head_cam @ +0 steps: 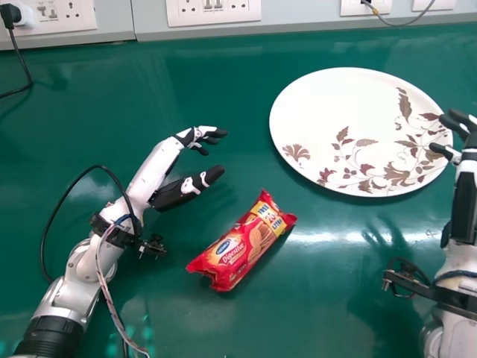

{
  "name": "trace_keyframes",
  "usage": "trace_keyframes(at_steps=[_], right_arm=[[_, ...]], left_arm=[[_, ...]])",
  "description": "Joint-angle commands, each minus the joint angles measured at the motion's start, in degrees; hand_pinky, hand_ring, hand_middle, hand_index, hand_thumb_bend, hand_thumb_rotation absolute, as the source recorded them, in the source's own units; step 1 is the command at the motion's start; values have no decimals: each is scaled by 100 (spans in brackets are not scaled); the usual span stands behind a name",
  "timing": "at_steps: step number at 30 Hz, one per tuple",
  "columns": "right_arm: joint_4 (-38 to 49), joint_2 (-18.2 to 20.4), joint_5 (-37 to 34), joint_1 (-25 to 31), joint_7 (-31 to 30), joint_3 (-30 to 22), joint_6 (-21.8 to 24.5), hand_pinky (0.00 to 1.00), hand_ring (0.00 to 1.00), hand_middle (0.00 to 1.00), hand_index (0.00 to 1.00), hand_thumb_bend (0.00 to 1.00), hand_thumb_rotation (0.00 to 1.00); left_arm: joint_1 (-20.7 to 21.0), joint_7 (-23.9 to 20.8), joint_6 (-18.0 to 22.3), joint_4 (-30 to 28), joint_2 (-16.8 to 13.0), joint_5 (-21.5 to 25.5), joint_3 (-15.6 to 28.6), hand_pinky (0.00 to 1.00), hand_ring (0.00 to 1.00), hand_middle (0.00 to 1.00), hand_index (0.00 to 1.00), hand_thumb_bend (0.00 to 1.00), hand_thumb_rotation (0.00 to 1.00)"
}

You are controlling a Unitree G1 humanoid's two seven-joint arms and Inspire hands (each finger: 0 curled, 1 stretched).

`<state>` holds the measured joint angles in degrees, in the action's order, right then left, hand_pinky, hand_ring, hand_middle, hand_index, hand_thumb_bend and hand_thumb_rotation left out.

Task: Pick up biscuit and place it in the plate

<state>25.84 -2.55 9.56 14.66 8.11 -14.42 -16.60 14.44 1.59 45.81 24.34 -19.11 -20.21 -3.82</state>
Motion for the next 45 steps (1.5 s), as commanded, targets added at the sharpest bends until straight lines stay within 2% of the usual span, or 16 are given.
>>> trace_keyframes(at_steps=[1, 6, 9, 11, 12, 13, 16, 22, 26, 32, 37, 38, 40, 41, 43, 45], right_arm=[[64, 6, -31, 85, -18, -2, 41, 69, 76, 78, 79, 37, 0], [54, -16, -75, 78, -39, -14, 23, 69, 76, 79, 79, 37, 0], [78, -19, -51, 98, -44, -23, 45, 68, 76, 78, 79, 37, 0], [55, -202, -59, 148, -253, 7, -50, 67, 75, 78, 79, 39, 0], [-33, -421, -71, 163, -471, 37, -247, 65, 73, 76, 77, 48, 0], [-139, -670, -49, 158, -699, 77, -464, 67, 75, 78, 78, 47, 0], [-228, -1285, 255, 125, -1201, 190, -701, 67, 76, 79, 80, 62, 11], [-116, -1983, 375, -119, -1945, 511, -637, 66, 75, 79, 79, 87, 19], [-133, -2223, 262, -371, -2296, 737, -550, 64, 76, 80, 81, 98, 18], [-190, -2353, 249, -684, -2569, 991, -469, 60, 76, 83, 83, 100, 23], [-282, -2544, 285, -947, -2866, 1163, -430, 64, 81, 88, 88, 100, 28], [-239, -2604, 305, -1016, -2972, 1209, -300, 48, 66, 88, 89, 100, 29], [-196, -2756, 299, -1179, -3226, 1307, -79, 31, 44, 92, 94, 100, 29], [-206, -2873, 288, -1295, -3390, 1361, -7, 33, 48, 92, 94, 100, 29], [-223, -3111, 283, -1546, -3717, 1464, 125, 47, 74, 94, 95, 100, 29], [-310, -3317, 241, -1840, -4011, 1579, 117, 53, 84, 94, 94, 100, 29]], left_arm=[[-818, -93, -387, 582, -26, -176, -128, 56, 72, 79, 79, 100, 40], [-794, -120, -371, 660, 4, -102, -141, 59, 74, 79, 80, 100, 40], [-773, -96, -370, 746, 43, -2, -144, 59, 75, 80, 81, 100, 46], [-760, 15, -311, 862, 116, 270, -110, 61, 78, 84, 85, 100, 56], [-726, 71, -171, 990, 166, 456, -80, 65, 81, 88, 88, 100, 66], [-685, 156, -21, 1120, 210, 667, -48, 67, 83, 88, 89, 100, 70], [-550, -23, 315, 1448, 262, 758, 22, 73, 86, 91, 92, 98, 85], [-373, -379, 693, 1924, 459, 906, 170, 84, 90, 91, 95, 95, 98], [-287, -659, 745, 2111, 565, 888, 279, 87, 90, 91, 95, 92, 100], [-84, -759, 902, 2385, 511, 865, 338, 86, 89, 90, 93, 88, 100], [40, -679, 1000, 2541, 490, 994, 379, 88, 91, 91, 95, 86, 100], [66, -691, 1003, 2560, 481, 990, 389, 88, 91, 91, 95, 86, 100], [87, -762, 984, 2532, 457, 935, 401, 87, 90, 90, 95, 85, 100], [82, -791, 981, 2489, 448, 912, 406, 86, 89, 90, 95, 84, 100], [92, -809, 1003, 2467, 437, 911, 412, 86, 89, 89, 94, 81, 100], [128, -846, 1015, 2526, 411, 888, 415, 86, 89, 89, 94, 82, 100]])
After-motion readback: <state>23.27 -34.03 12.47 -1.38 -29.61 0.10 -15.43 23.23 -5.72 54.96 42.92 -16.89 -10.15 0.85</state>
